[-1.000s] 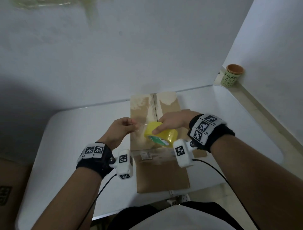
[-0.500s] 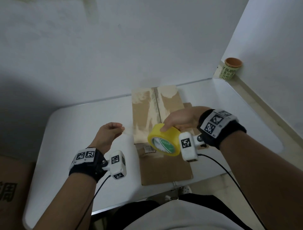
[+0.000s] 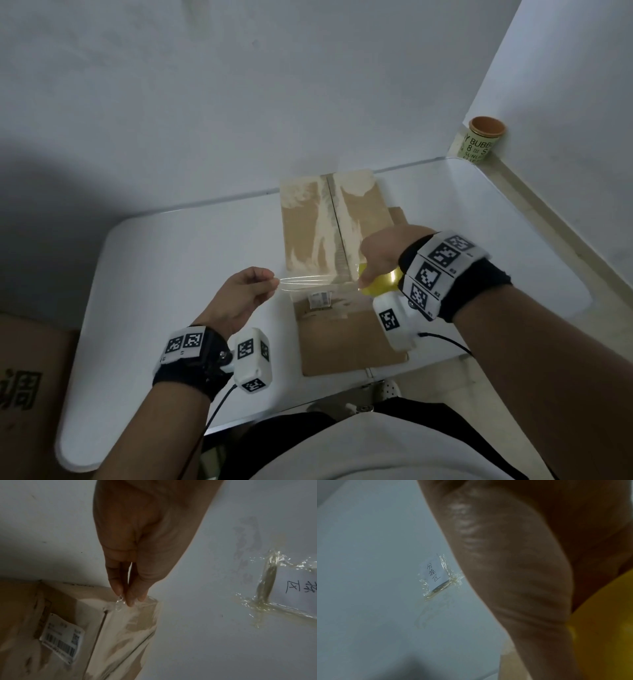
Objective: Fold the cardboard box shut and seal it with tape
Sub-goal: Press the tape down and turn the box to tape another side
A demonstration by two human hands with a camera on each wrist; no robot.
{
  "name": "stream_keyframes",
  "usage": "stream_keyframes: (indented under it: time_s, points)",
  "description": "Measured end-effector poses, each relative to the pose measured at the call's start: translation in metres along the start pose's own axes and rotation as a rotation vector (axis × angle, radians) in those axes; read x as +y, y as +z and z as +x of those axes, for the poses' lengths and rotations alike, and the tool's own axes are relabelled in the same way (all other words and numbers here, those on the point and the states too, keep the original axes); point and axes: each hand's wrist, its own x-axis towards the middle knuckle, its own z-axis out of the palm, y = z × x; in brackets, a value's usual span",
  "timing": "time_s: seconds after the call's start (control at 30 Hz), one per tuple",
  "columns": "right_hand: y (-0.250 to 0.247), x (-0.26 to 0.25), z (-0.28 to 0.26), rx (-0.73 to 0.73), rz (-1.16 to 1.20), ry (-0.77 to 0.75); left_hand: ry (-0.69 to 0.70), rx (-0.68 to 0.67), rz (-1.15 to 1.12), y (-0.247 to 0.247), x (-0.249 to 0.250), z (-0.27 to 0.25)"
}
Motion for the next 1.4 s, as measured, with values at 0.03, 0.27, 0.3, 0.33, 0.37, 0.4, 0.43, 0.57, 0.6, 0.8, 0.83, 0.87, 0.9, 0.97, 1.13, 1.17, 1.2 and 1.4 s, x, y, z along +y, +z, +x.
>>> stream_keyframes:
  time_s: [0.03, 0.27, 0.3, 0.33, 0.37, 0.4, 0.43, 0.57, 0.6, 0.8, 0.83, 0.87, 0.9, 0.97, 1.13, 1.17, 1.2, 1.4]
  points:
    - [0.001, -0.001, 0.000, -0.001, 0.000, -0.004, -0.004, 0.001, -0.013, -0.001, -0.001, -0.001]
    - [0.014, -0.004, -0.006, -0.100, -0.055, 0.063, -0.019, -0.028, -0.014, -0.001, -0.013, -0.007]
    - [0.016, -0.006, -0.006, -0.091, -0.038, 0.066, -0.013, -0.019, -0.025, 0.001, -0.015, -0.008]
    - [0.018, -0.008, -0.006, -0.079, -0.009, 0.067, 0.001, -0.003, -0.034, 0.003, -0.015, -0.009]
    - [0.020, -0.010, -0.005, -0.059, 0.028, 0.071, 0.022, 0.012, -0.033, 0.006, -0.015, -0.010]
    - [0.021, -0.011, -0.004, -0.035, 0.070, 0.081, 0.043, 0.019, -0.024, 0.007, -0.013, -0.011]
    - [0.022, -0.012, -0.004, -0.011, 0.108, 0.094, 0.054, 0.012, -0.014, 0.008, -0.011, -0.011]
    - [0.025, -0.011, -0.004, 0.022, 0.139, 0.134, 0.039, -0.040, 0.008, 0.006, -0.001, -0.009]
    - [0.027, -0.011, -0.004, 0.022, 0.130, 0.137, 0.038, -0.040, 0.009, 0.006, 0.000, -0.008]
    - [0.028, 0.003, -0.004, 0.014, 0.121, 0.173, 0.011, -0.002, -0.071, -0.007, 0.004, -0.008]
    - [0.028, 0.006, -0.005, 0.038, 0.123, 0.194, 0.003, -0.004, -0.080, -0.009, 0.003, -0.009]
    - [0.029, 0.007, -0.004, 0.056, 0.127, 0.216, -0.004, -0.008, -0.077, -0.010, 0.001, -0.009]
    - [0.029, 0.007, -0.004, 0.071, 0.128, 0.236, -0.009, -0.011, -0.068, -0.010, -0.001, -0.008]
    - [0.031, 0.003, -0.002, 0.102, 0.114, 0.261, -0.024, 0.005, -0.054, -0.008, -0.005, -0.007]
    - [0.040, -0.009, 0.007, 0.143, 0.010, 0.250, -0.009, 0.013, 0.024, -0.010, -0.014, -0.009]
    - [0.041, -0.010, 0.009, 0.151, -0.011, 0.237, 0.012, 0.017, 0.046, -0.010, -0.017, -0.010]
    - [0.042, -0.011, 0.010, 0.167, -0.021, 0.228, 0.031, 0.029, 0.062, -0.009, -0.019, -0.010]
    - [0.040, -0.019, 0.017, 0.175, -0.021, 0.249, 0.074, 0.085, 0.087, -0.011, -0.027, -0.005]
